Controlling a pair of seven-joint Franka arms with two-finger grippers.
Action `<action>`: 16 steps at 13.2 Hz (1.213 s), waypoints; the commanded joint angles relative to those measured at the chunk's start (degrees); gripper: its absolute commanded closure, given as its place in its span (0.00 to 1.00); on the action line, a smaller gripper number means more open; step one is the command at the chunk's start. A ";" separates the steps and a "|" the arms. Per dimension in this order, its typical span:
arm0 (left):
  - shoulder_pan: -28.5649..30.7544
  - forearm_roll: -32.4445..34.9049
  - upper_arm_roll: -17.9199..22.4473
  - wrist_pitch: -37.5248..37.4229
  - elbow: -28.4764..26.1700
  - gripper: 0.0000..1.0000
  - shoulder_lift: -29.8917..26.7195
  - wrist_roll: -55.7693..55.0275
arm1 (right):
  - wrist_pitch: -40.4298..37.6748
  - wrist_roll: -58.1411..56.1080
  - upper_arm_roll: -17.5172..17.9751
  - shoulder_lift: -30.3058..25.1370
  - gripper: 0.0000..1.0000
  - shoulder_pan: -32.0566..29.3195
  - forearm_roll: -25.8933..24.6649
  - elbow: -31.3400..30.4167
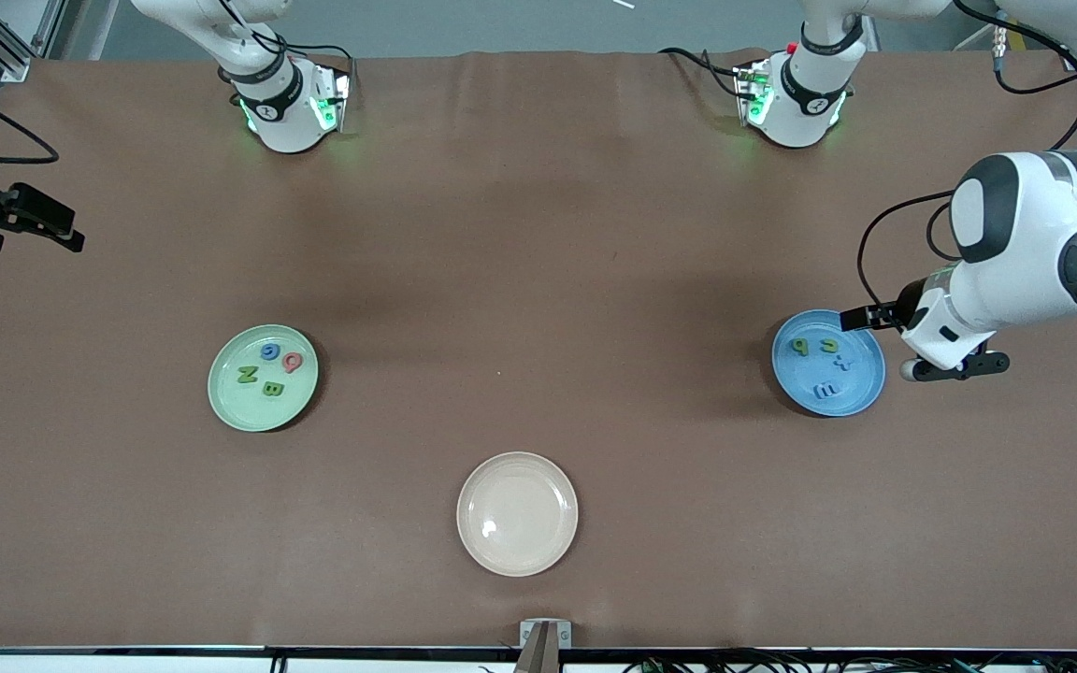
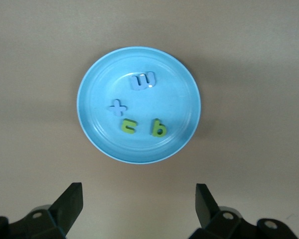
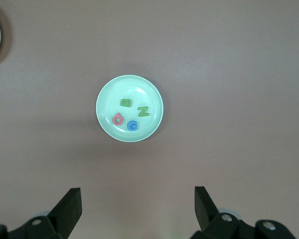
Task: Sort upper and lower case letters into plates
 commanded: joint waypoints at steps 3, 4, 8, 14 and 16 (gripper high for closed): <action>2.35 0.99 -2.45 -1.76 1.00 0.01 -4.76 1.67 | 0.04 -0.34 0.36 -1.69 0.00 -0.42 -0.22 -1.49; 3.22 0.99 -2.45 -1.85 1.09 0.01 -7.04 1.67 | 0.04 -0.34 0.36 -1.69 0.00 -0.42 -0.22 -1.49; 6.92 1.08 -2.45 -3.77 1.79 0.01 -15.48 1.24 | -0.05 -0.34 0.36 -1.60 0.00 -0.42 -0.22 -1.49; 6.39 1.25 -2.71 -16.96 17.34 0.01 -15.85 0.97 | 0.04 -0.43 0.36 -1.60 0.00 -0.42 -0.22 -1.49; 7.01 1.25 -4.37 -17.14 17.35 0.01 -15.85 1.15 | 0.04 -0.34 0.36 -1.60 0.00 -0.42 -0.22 -1.49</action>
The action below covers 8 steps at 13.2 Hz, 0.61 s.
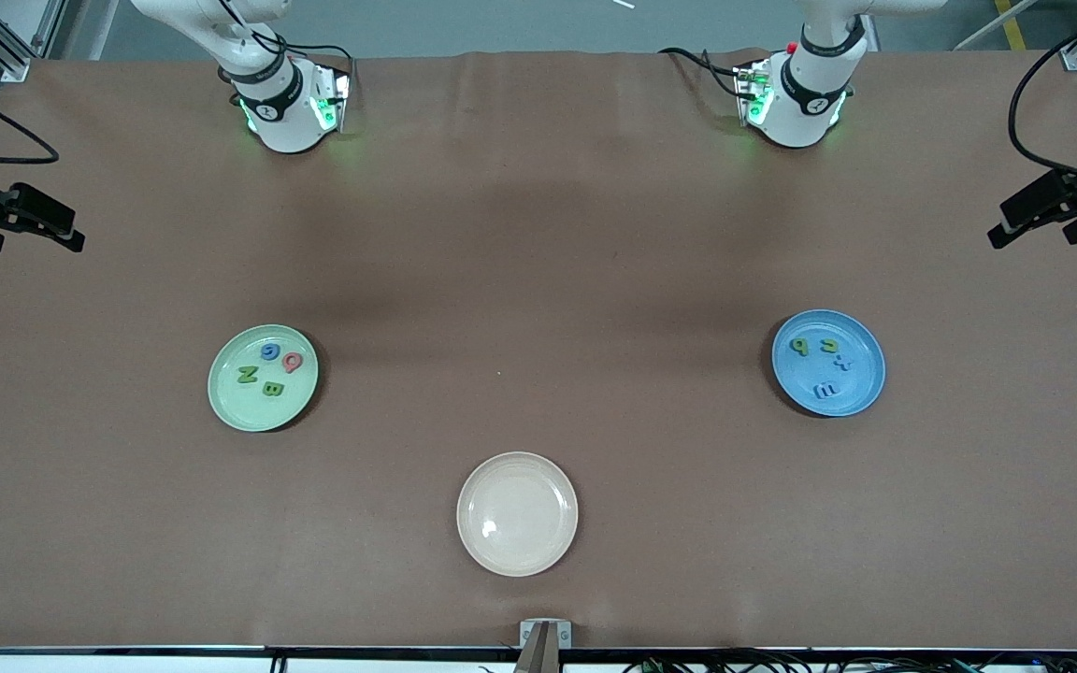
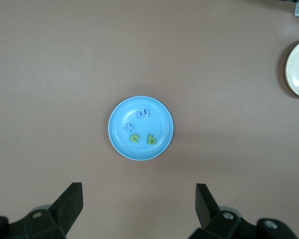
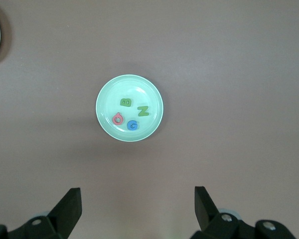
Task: Sort upper and lower case letters into plates
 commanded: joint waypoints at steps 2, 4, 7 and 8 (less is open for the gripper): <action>3.85 2.31 -6.72 -0.84 2.66 0.01 2.16 -0.71 | 0.17 -0.34 0.30 -1.60 0.00 -0.42 -0.22 -1.44; 7.20 2.49 -11.05 -0.75 2.94 0.01 3.83 -0.72 | 0.17 -0.34 0.39 -1.60 0.00 -0.42 -0.22 -1.44; 7.47 2.49 -11.24 -0.48 3.02 0.01 4.27 -0.72 | 0.17 -0.43 0.30 -1.51 0.00 -0.42 -0.22 -1.44; 7.65 2.49 -11.24 -0.48 3.11 0.01 4.62 -0.63 | 0.17 -0.35 0.30 -1.51 0.00 -0.42 -0.22 -1.44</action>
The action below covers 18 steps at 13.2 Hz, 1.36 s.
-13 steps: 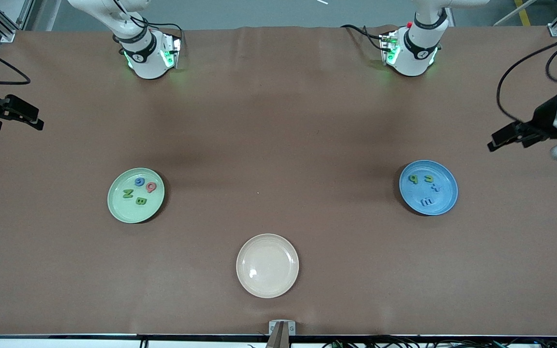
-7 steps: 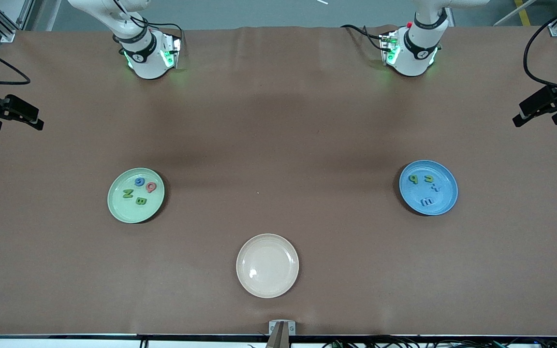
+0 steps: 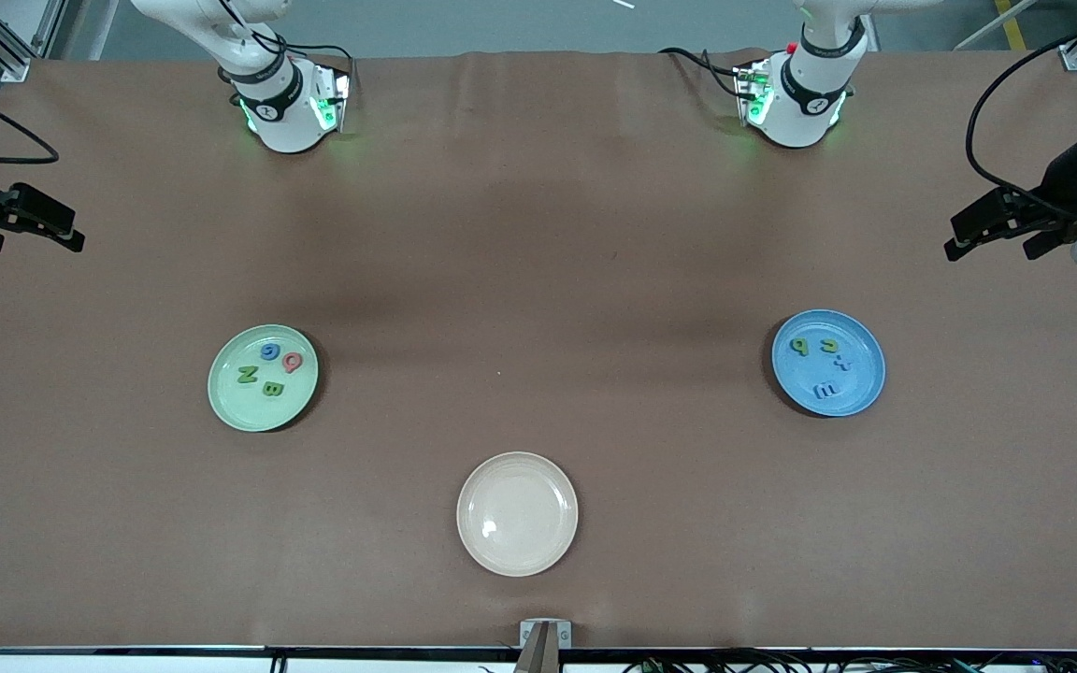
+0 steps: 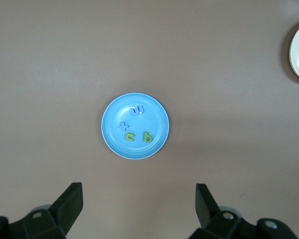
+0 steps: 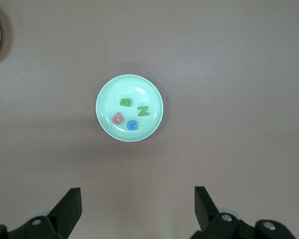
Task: Sort upper and lower case letters into plates
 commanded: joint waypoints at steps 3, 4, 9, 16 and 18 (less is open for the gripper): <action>1.14 1.06 -0.68 0.80 1.70 0.01 2.84 0.11 | 0.17 -0.34 0.31 -1.51 0.00 -0.42 -0.22 -1.44; 0.87 1.06 -0.60 1.58 1.78 0.00 3.63 0.11 | 0.17 -0.43 0.31 -1.51 0.00 -0.42 -0.22 -1.44; 0.43 1.06 -0.60 3.35 3.28 0.00 6.62 0.37 | 0.17 -0.43 0.31 -1.51 0.00 -0.42 -0.22 -1.44; 0.78 1.94 -0.77 3.00 6.26 0.00 6.28 0.28 | 0.17 -0.34 0.31 -1.51 0.00 -0.51 -0.22 -1.35; 1.05 1.94 -0.34 2.91 6.27 0.00 5.13 1.07 | 0.26 -0.43 0.31 -1.51 0.00 -0.42 -0.22 -1.35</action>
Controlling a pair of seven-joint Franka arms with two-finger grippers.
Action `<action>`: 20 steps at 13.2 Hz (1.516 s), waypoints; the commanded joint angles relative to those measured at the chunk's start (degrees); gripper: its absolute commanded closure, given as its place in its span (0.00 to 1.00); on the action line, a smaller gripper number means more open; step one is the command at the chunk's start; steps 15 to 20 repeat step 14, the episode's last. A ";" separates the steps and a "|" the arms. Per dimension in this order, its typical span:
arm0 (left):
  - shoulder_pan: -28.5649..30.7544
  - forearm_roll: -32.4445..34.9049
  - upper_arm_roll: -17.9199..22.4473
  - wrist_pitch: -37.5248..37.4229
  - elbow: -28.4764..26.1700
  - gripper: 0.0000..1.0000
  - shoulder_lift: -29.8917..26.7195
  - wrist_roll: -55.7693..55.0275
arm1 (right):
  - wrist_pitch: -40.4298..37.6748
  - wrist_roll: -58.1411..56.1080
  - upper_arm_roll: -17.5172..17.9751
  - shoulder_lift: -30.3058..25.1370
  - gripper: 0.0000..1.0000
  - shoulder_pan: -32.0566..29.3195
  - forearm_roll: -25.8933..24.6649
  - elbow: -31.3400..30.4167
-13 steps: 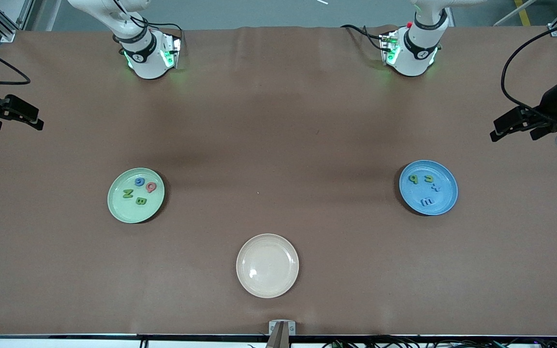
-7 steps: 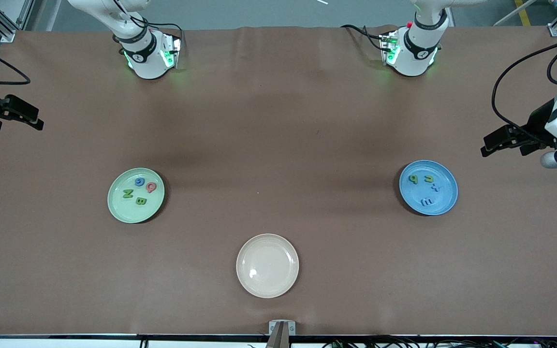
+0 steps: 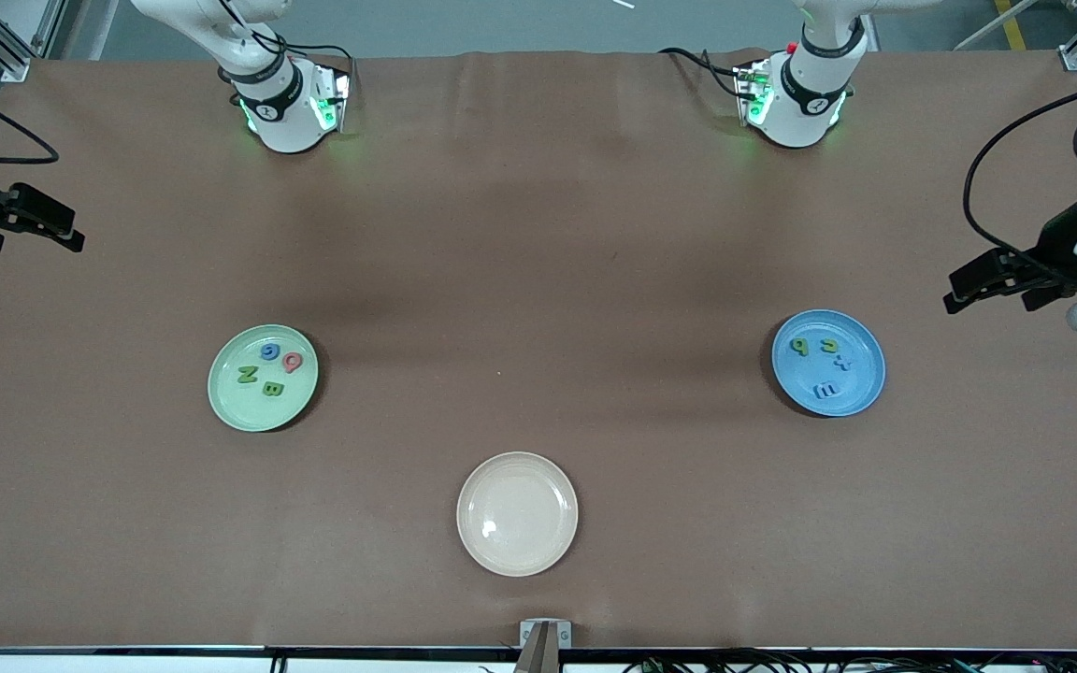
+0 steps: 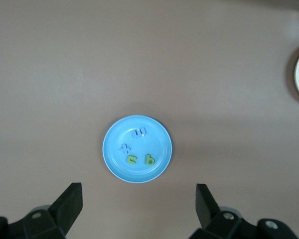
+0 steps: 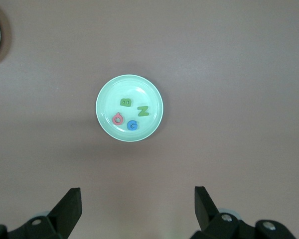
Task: Sort upper and lower case letters into plates
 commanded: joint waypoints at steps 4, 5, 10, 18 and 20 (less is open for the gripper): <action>0.68 2.06 0.22 -1.15 0.58 0.00 -2.54 1.36 | 0.25 -0.34 0.32 -1.42 0.00 -0.51 -0.22 -1.35; 0.68 2.06 0.22 -1.94 0.58 0.00 -2.63 1.45 | 0.25 -0.34 0.32 -1.42 0.00 -0.51 -0.22 -1.26; 0.68 2.67 0.22 -2.47 0.49 0.00 -2.55 1.62 | 0.25 -0.34 0.32 -1.42 0.00 -0.42 -0.22 -1.26; 0.68 2.67 0.22 -2.39 0.67 0.00 -2.55 1.63 | 0.25 -0.34 0.32 -1.33 0.00 -0.51 -0.22 -1.09; 0.68 2.67 0.22 -2.39 0.67 0.00 -2.55 1.63 | 0.25 -0.34 0.32 -1.33 0.00 -0.51 -0.22 -1.09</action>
